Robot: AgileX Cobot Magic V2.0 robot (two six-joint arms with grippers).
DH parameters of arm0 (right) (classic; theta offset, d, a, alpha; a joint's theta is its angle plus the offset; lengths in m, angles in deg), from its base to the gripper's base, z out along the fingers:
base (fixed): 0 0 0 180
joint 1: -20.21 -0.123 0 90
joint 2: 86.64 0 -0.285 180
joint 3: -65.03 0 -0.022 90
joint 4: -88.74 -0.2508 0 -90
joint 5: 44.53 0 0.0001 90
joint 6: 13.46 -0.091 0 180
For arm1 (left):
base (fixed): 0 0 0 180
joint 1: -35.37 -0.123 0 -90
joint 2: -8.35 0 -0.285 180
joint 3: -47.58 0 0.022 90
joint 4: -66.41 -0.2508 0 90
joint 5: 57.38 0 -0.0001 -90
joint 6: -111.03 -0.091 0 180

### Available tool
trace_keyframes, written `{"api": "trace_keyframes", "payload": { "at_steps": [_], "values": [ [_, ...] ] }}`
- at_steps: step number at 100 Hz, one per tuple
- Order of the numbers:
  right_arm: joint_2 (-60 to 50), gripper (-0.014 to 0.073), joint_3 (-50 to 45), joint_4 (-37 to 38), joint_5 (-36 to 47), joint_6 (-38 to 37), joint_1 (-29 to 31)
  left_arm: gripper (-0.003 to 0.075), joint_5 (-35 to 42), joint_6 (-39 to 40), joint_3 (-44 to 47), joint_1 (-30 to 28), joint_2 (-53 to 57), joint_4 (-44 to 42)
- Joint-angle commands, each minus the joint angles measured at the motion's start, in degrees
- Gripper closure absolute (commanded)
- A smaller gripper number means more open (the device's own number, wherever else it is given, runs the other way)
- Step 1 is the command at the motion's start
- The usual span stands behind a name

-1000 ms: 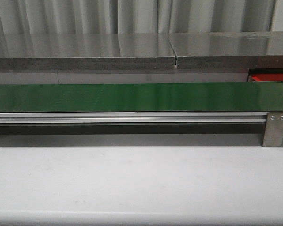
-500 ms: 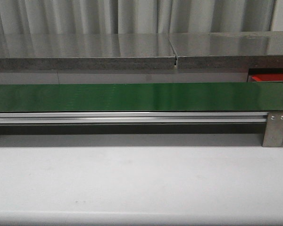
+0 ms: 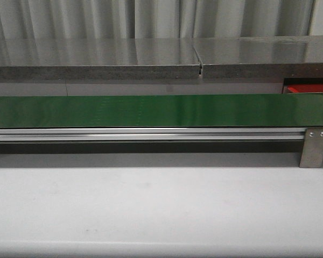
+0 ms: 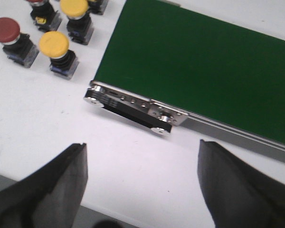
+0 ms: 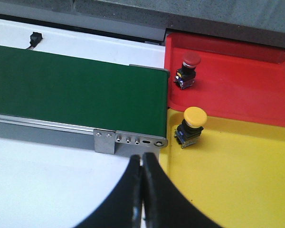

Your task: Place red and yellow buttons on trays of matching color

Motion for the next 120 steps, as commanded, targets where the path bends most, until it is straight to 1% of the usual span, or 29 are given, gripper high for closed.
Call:
{"api": "trace_keyframes", "payload": {
  "at_steps": [1, 10, 22, 39, 67, 120],
  "values": [
    [0.0, 0.0712, 1.3, -0.2, 3.9, 0.0, 0.1, 0.0210, 3.7, 0.6, -2.6, -3.1, -1.7, 1.3],
    [0.0, 0.0712, 1.3, -0.2, 3.9, 0.0, 0.1, 0.0210, 3.3, 0.6, -4.0, -6.6, -4.9, 3.1],
    [0.0, 0.0712, 1.3, -0.2, 3.9, 0.0, 0.1, 0.0210, 1.0, 0.6, -7.8, -11.3, -10.0, 5.4],
    [0.0, 0.0712, 1.3, -0.2, 3.9, 0.0, 0.1, 0.0209, -2.2, 0.6, -13.4, -14.5, -17.6, 6.9],
    [0.0, 0.0712, 1.3, -0.2, 3.8, 0.0, 0.1, 0.0210, -5.2, 0.6, -20.5, -14.7, -26.5, 7.0],
    [0.0, 0.0712, 1.3, -0.2, 3.8, 0.0, 0.1, 0.0209, -5.5, 0.5, -29.0, -14.6, -37.9, 7.4]
  ]
}}
